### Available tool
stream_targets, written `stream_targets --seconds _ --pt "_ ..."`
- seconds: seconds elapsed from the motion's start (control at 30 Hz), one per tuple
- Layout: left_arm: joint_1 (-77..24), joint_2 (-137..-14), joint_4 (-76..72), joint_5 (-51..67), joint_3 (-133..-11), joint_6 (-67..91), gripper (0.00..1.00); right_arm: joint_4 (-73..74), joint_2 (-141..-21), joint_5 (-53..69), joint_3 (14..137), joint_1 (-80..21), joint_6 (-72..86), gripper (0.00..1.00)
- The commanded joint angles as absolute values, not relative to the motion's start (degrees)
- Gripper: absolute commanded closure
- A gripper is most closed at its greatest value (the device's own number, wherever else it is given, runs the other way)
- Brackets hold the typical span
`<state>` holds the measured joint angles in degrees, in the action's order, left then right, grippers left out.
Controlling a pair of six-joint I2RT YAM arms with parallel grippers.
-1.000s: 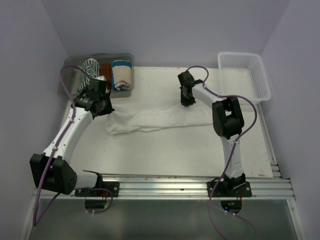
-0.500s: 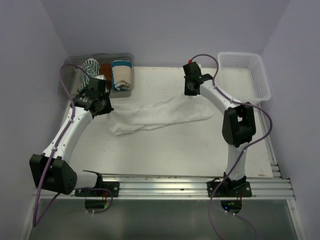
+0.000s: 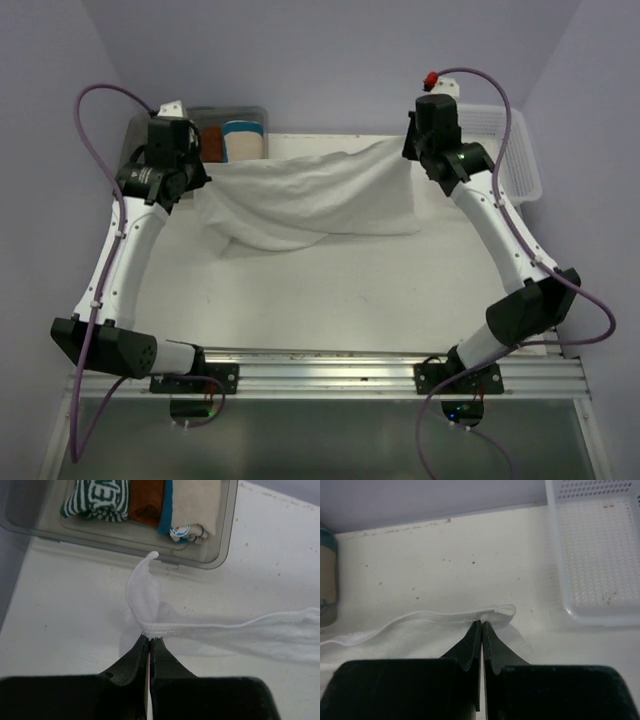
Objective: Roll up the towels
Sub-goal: Flatten the towel
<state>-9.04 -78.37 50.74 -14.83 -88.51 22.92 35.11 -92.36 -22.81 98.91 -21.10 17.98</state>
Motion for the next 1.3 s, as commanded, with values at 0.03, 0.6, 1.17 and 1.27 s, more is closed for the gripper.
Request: stream_targets --seconds 0.03,0.6,1.17,1.27 --pt "-8.00 -76.48 51.95 -18.10 -95.62 21.88 1.00 33.57 -82.19 -27.33 96.60 -20.83 15.82 1.00" --pt "-8.00 -60.48 46.58 -13.36 -100.63 17.06 1.00 40.86 -56.87 -26.63 98.61 -20.92 15.29 1.00" --pt "-8.00 -58.26 45.71 -13.62 -94.34 17.05 1.00 51.42 -45.96 -33.39 89.16 -20.92 18.02 1.00" --pt "-8.00 -60.29 40.45 -11.35 -83.82 18.63 1.00 48.79 -48.95 -34.98 81.16 -20.83 18.80 1.00"
